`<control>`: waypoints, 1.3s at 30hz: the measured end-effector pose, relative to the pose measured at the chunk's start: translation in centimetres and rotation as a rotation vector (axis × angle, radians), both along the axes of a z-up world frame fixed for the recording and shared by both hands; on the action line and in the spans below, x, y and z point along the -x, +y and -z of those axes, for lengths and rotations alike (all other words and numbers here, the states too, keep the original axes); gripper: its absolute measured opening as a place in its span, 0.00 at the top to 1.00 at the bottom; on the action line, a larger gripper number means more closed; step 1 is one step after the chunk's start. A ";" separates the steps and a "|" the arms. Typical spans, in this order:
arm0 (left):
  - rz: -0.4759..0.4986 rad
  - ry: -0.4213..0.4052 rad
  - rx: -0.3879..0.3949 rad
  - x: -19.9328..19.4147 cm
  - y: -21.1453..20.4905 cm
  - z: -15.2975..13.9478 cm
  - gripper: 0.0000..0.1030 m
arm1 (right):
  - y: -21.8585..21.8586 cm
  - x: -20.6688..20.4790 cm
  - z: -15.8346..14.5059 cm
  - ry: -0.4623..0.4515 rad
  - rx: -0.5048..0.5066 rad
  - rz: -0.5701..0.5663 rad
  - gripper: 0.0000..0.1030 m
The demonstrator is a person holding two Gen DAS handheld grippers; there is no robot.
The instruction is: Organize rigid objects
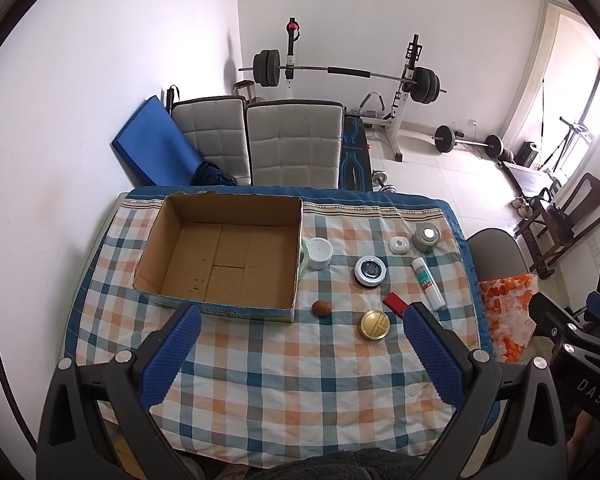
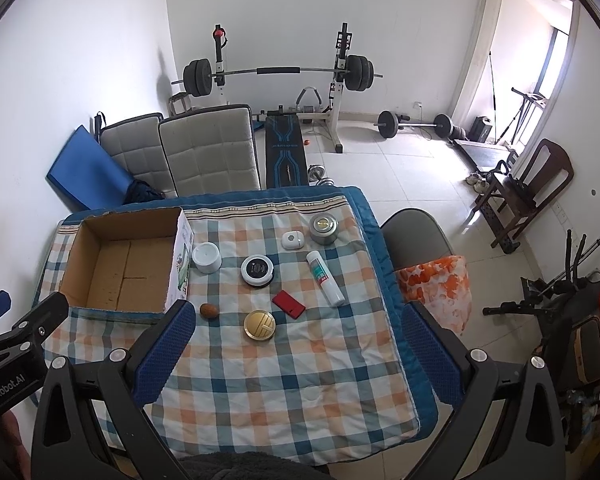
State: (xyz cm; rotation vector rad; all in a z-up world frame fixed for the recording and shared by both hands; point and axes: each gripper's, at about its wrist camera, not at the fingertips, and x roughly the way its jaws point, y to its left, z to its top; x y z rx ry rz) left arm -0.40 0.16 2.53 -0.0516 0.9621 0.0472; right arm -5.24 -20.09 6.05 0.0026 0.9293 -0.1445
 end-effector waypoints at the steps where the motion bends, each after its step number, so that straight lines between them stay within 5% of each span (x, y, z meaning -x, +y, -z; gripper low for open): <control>1: 0.000 -0.001 0.000 0.0 0.0 -0.1 0.00 | 0.0 0.0 0.1 0.001 -0.002 -0.001 0.00; 39: 0.013 -0.087 -0.014 0.1 -0.3 -2.0 0.00 | 0.0 0.4 -3.0 -0.075 -0.005 0.009 0.00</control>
